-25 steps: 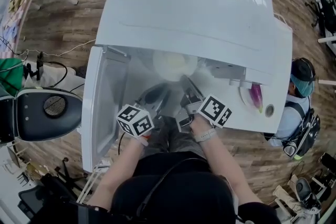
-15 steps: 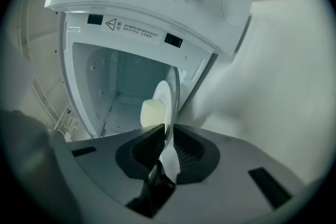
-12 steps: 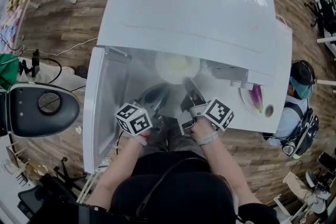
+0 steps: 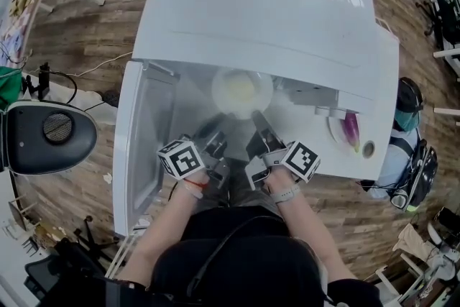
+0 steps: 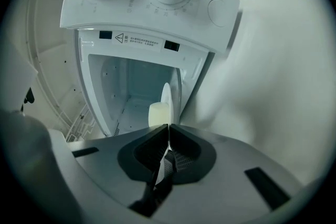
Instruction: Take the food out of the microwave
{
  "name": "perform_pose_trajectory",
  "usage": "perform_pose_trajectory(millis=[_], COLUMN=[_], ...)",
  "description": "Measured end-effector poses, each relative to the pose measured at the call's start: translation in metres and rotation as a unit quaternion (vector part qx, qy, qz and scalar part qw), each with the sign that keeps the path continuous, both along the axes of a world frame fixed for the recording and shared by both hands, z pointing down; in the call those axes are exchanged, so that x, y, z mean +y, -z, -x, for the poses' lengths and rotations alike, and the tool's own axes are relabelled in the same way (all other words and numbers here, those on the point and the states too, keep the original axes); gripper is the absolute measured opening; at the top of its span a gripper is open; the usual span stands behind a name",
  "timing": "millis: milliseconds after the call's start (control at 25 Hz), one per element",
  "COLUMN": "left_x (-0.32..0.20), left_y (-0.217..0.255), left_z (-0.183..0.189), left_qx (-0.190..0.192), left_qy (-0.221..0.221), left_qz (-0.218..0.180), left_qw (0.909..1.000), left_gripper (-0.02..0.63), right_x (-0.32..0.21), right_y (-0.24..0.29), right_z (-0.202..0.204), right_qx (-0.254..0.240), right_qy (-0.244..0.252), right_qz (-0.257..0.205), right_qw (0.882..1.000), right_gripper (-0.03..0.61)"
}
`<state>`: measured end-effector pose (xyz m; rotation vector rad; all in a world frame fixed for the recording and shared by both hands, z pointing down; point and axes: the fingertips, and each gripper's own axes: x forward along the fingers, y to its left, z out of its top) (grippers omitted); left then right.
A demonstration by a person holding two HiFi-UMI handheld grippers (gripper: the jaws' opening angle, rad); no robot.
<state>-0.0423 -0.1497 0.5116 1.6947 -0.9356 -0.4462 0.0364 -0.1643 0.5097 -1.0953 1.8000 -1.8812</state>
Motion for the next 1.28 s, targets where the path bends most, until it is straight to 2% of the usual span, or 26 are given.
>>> perform_pose_trajectory(millis=[280,320,400,560,760,880,1280], left_x=[0.003,0.004,0.006,0.007,0.007,0.01,0.01], left_y=[0.002,0.002,0.002,-0.001,-0.003,-0.005,0.0], left_z=[0.004,0.005,0.005,0.004,0.003,0.002,0.003], left_qx=[0.019,0.021,0.025,0.033,0.043,0.041,0.028], left_qy=[0.012,0.013,0.014,0.017,0.017,0.013,0.011], left_qz=[0.006,0.01,0.017,0.031,0.036,0.036,0.023], left_qw=[0.9997,0.9996,0.9994,0.9988,0.9983,0.9984,0.9993], left_gripper=[0.117,0.096,0.066,0.058,0.054,0.054,0.054], right_x=[0.014,0.017,0.019,0.016,0.006,-0.002,-0.006], right_y=[0.002,0.001,0.0,0.001,-0.004,-0.005,-0.001], right_z=[-0.001,-0.001,-0.001,-0.002,-0.011,-0.014,-0.011], right_qx=[-0.018,-0.016,-0.009,0.006,0.049,0.051,0.055], right_qy=[0.012,0.014,0.02,0.037,0.041,0.05,0.053], right_qz=[0.003,0.004,0.004,-0.011,-0.026,-0.042,-0.055], right_qw=[1.0,1.0,1.0,0.999,0.998,0.997,0.996], right_gripper=[0.028,0.029,0.029,0.029,0.042,0.066,0.055])
